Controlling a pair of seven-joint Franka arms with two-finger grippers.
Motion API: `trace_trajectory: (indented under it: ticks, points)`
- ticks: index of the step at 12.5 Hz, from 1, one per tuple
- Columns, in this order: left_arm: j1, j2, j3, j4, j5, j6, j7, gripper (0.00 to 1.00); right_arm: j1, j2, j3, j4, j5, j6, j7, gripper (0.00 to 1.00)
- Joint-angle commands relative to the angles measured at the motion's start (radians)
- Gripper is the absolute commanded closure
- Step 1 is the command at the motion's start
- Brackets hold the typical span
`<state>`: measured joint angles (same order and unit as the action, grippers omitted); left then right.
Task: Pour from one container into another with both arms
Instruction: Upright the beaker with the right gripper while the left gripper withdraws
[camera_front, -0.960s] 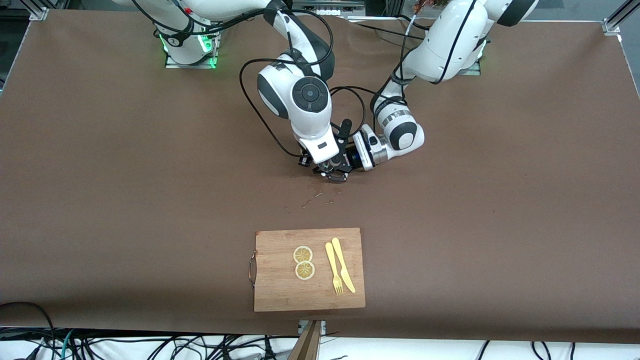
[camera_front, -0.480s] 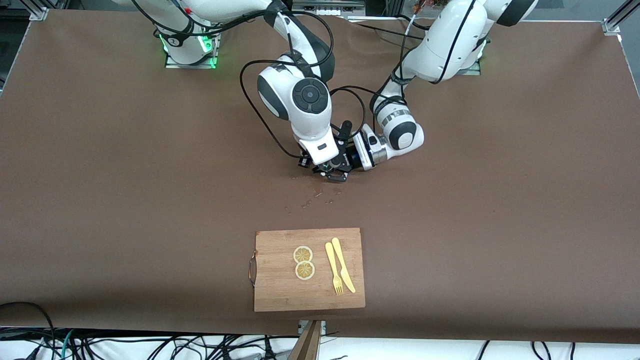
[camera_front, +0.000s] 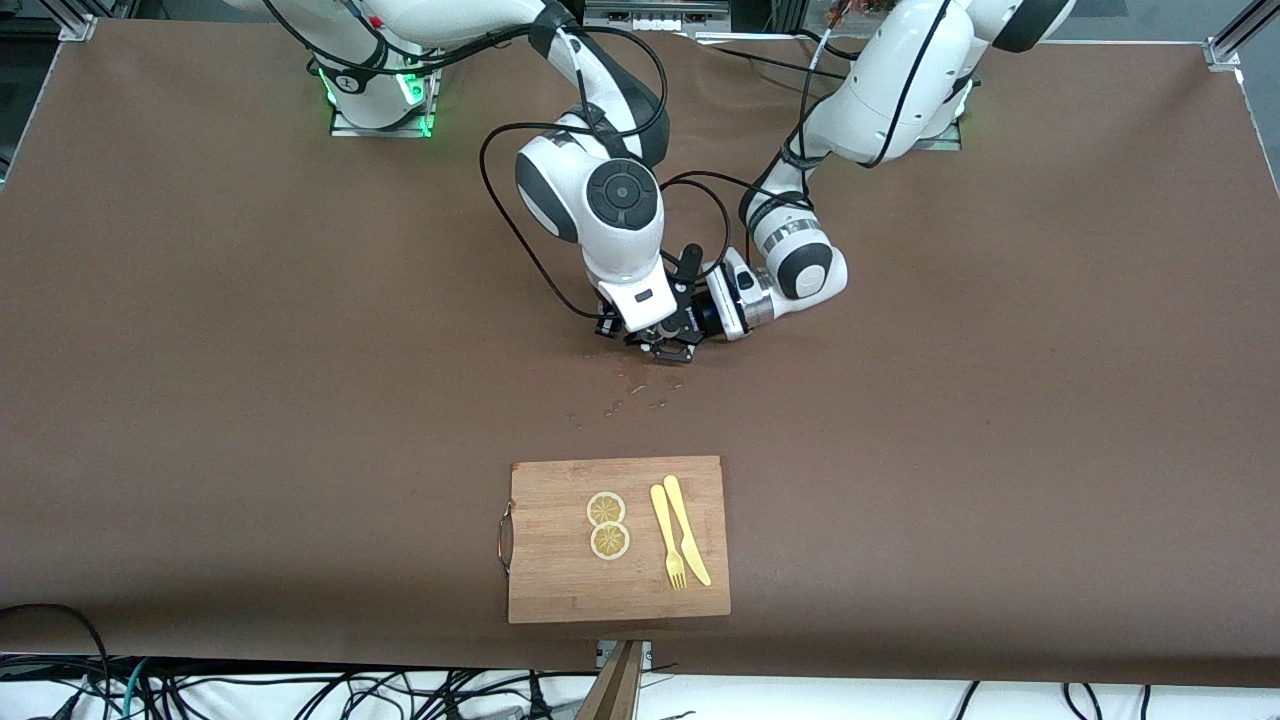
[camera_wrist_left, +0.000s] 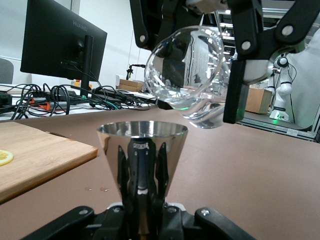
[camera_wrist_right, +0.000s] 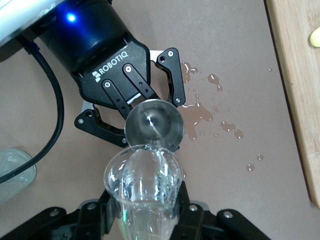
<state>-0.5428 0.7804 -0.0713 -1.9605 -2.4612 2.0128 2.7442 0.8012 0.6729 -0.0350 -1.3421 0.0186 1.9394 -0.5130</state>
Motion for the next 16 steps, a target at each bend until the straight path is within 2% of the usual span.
trace_trajectory:
  ticks: [1,6,9,14,16]
  points:
    - [-0.016,-0.004,0.002,0.002,-0.067,0.011,0.124,1.00,0.004,0.014,-0.003,0.038,-0.020,-0.013,0.015,0.79]
    - [-0.013,-0.004,0.005,0.002,-0.067,0.011,0.123,1.00,-0.045,-0.002,0.009,0.040,0.018,-0.020,0.005,0.79]
    - [-0.006,-0.012,0.019,0.002,-0.065,0.009,0.112,1.00,-0.121,-0.050,0.024,0.024,0.127,-0.013,-0.057,0.79]
    - [0.018,-0.039,0.080,-0.006,-0.048,0.000,0.008,1.00,-0.255,-0.185,0.030,-0.115,0.286,-0.008,-0.200,0.78]
    - [0.073,-0.068,0.088,-0.008,0.052,-0.002,-0.062,1.00,-0.333,-0.248,0.032,-0.187,0.371,-0.008,-0.306,0.76]
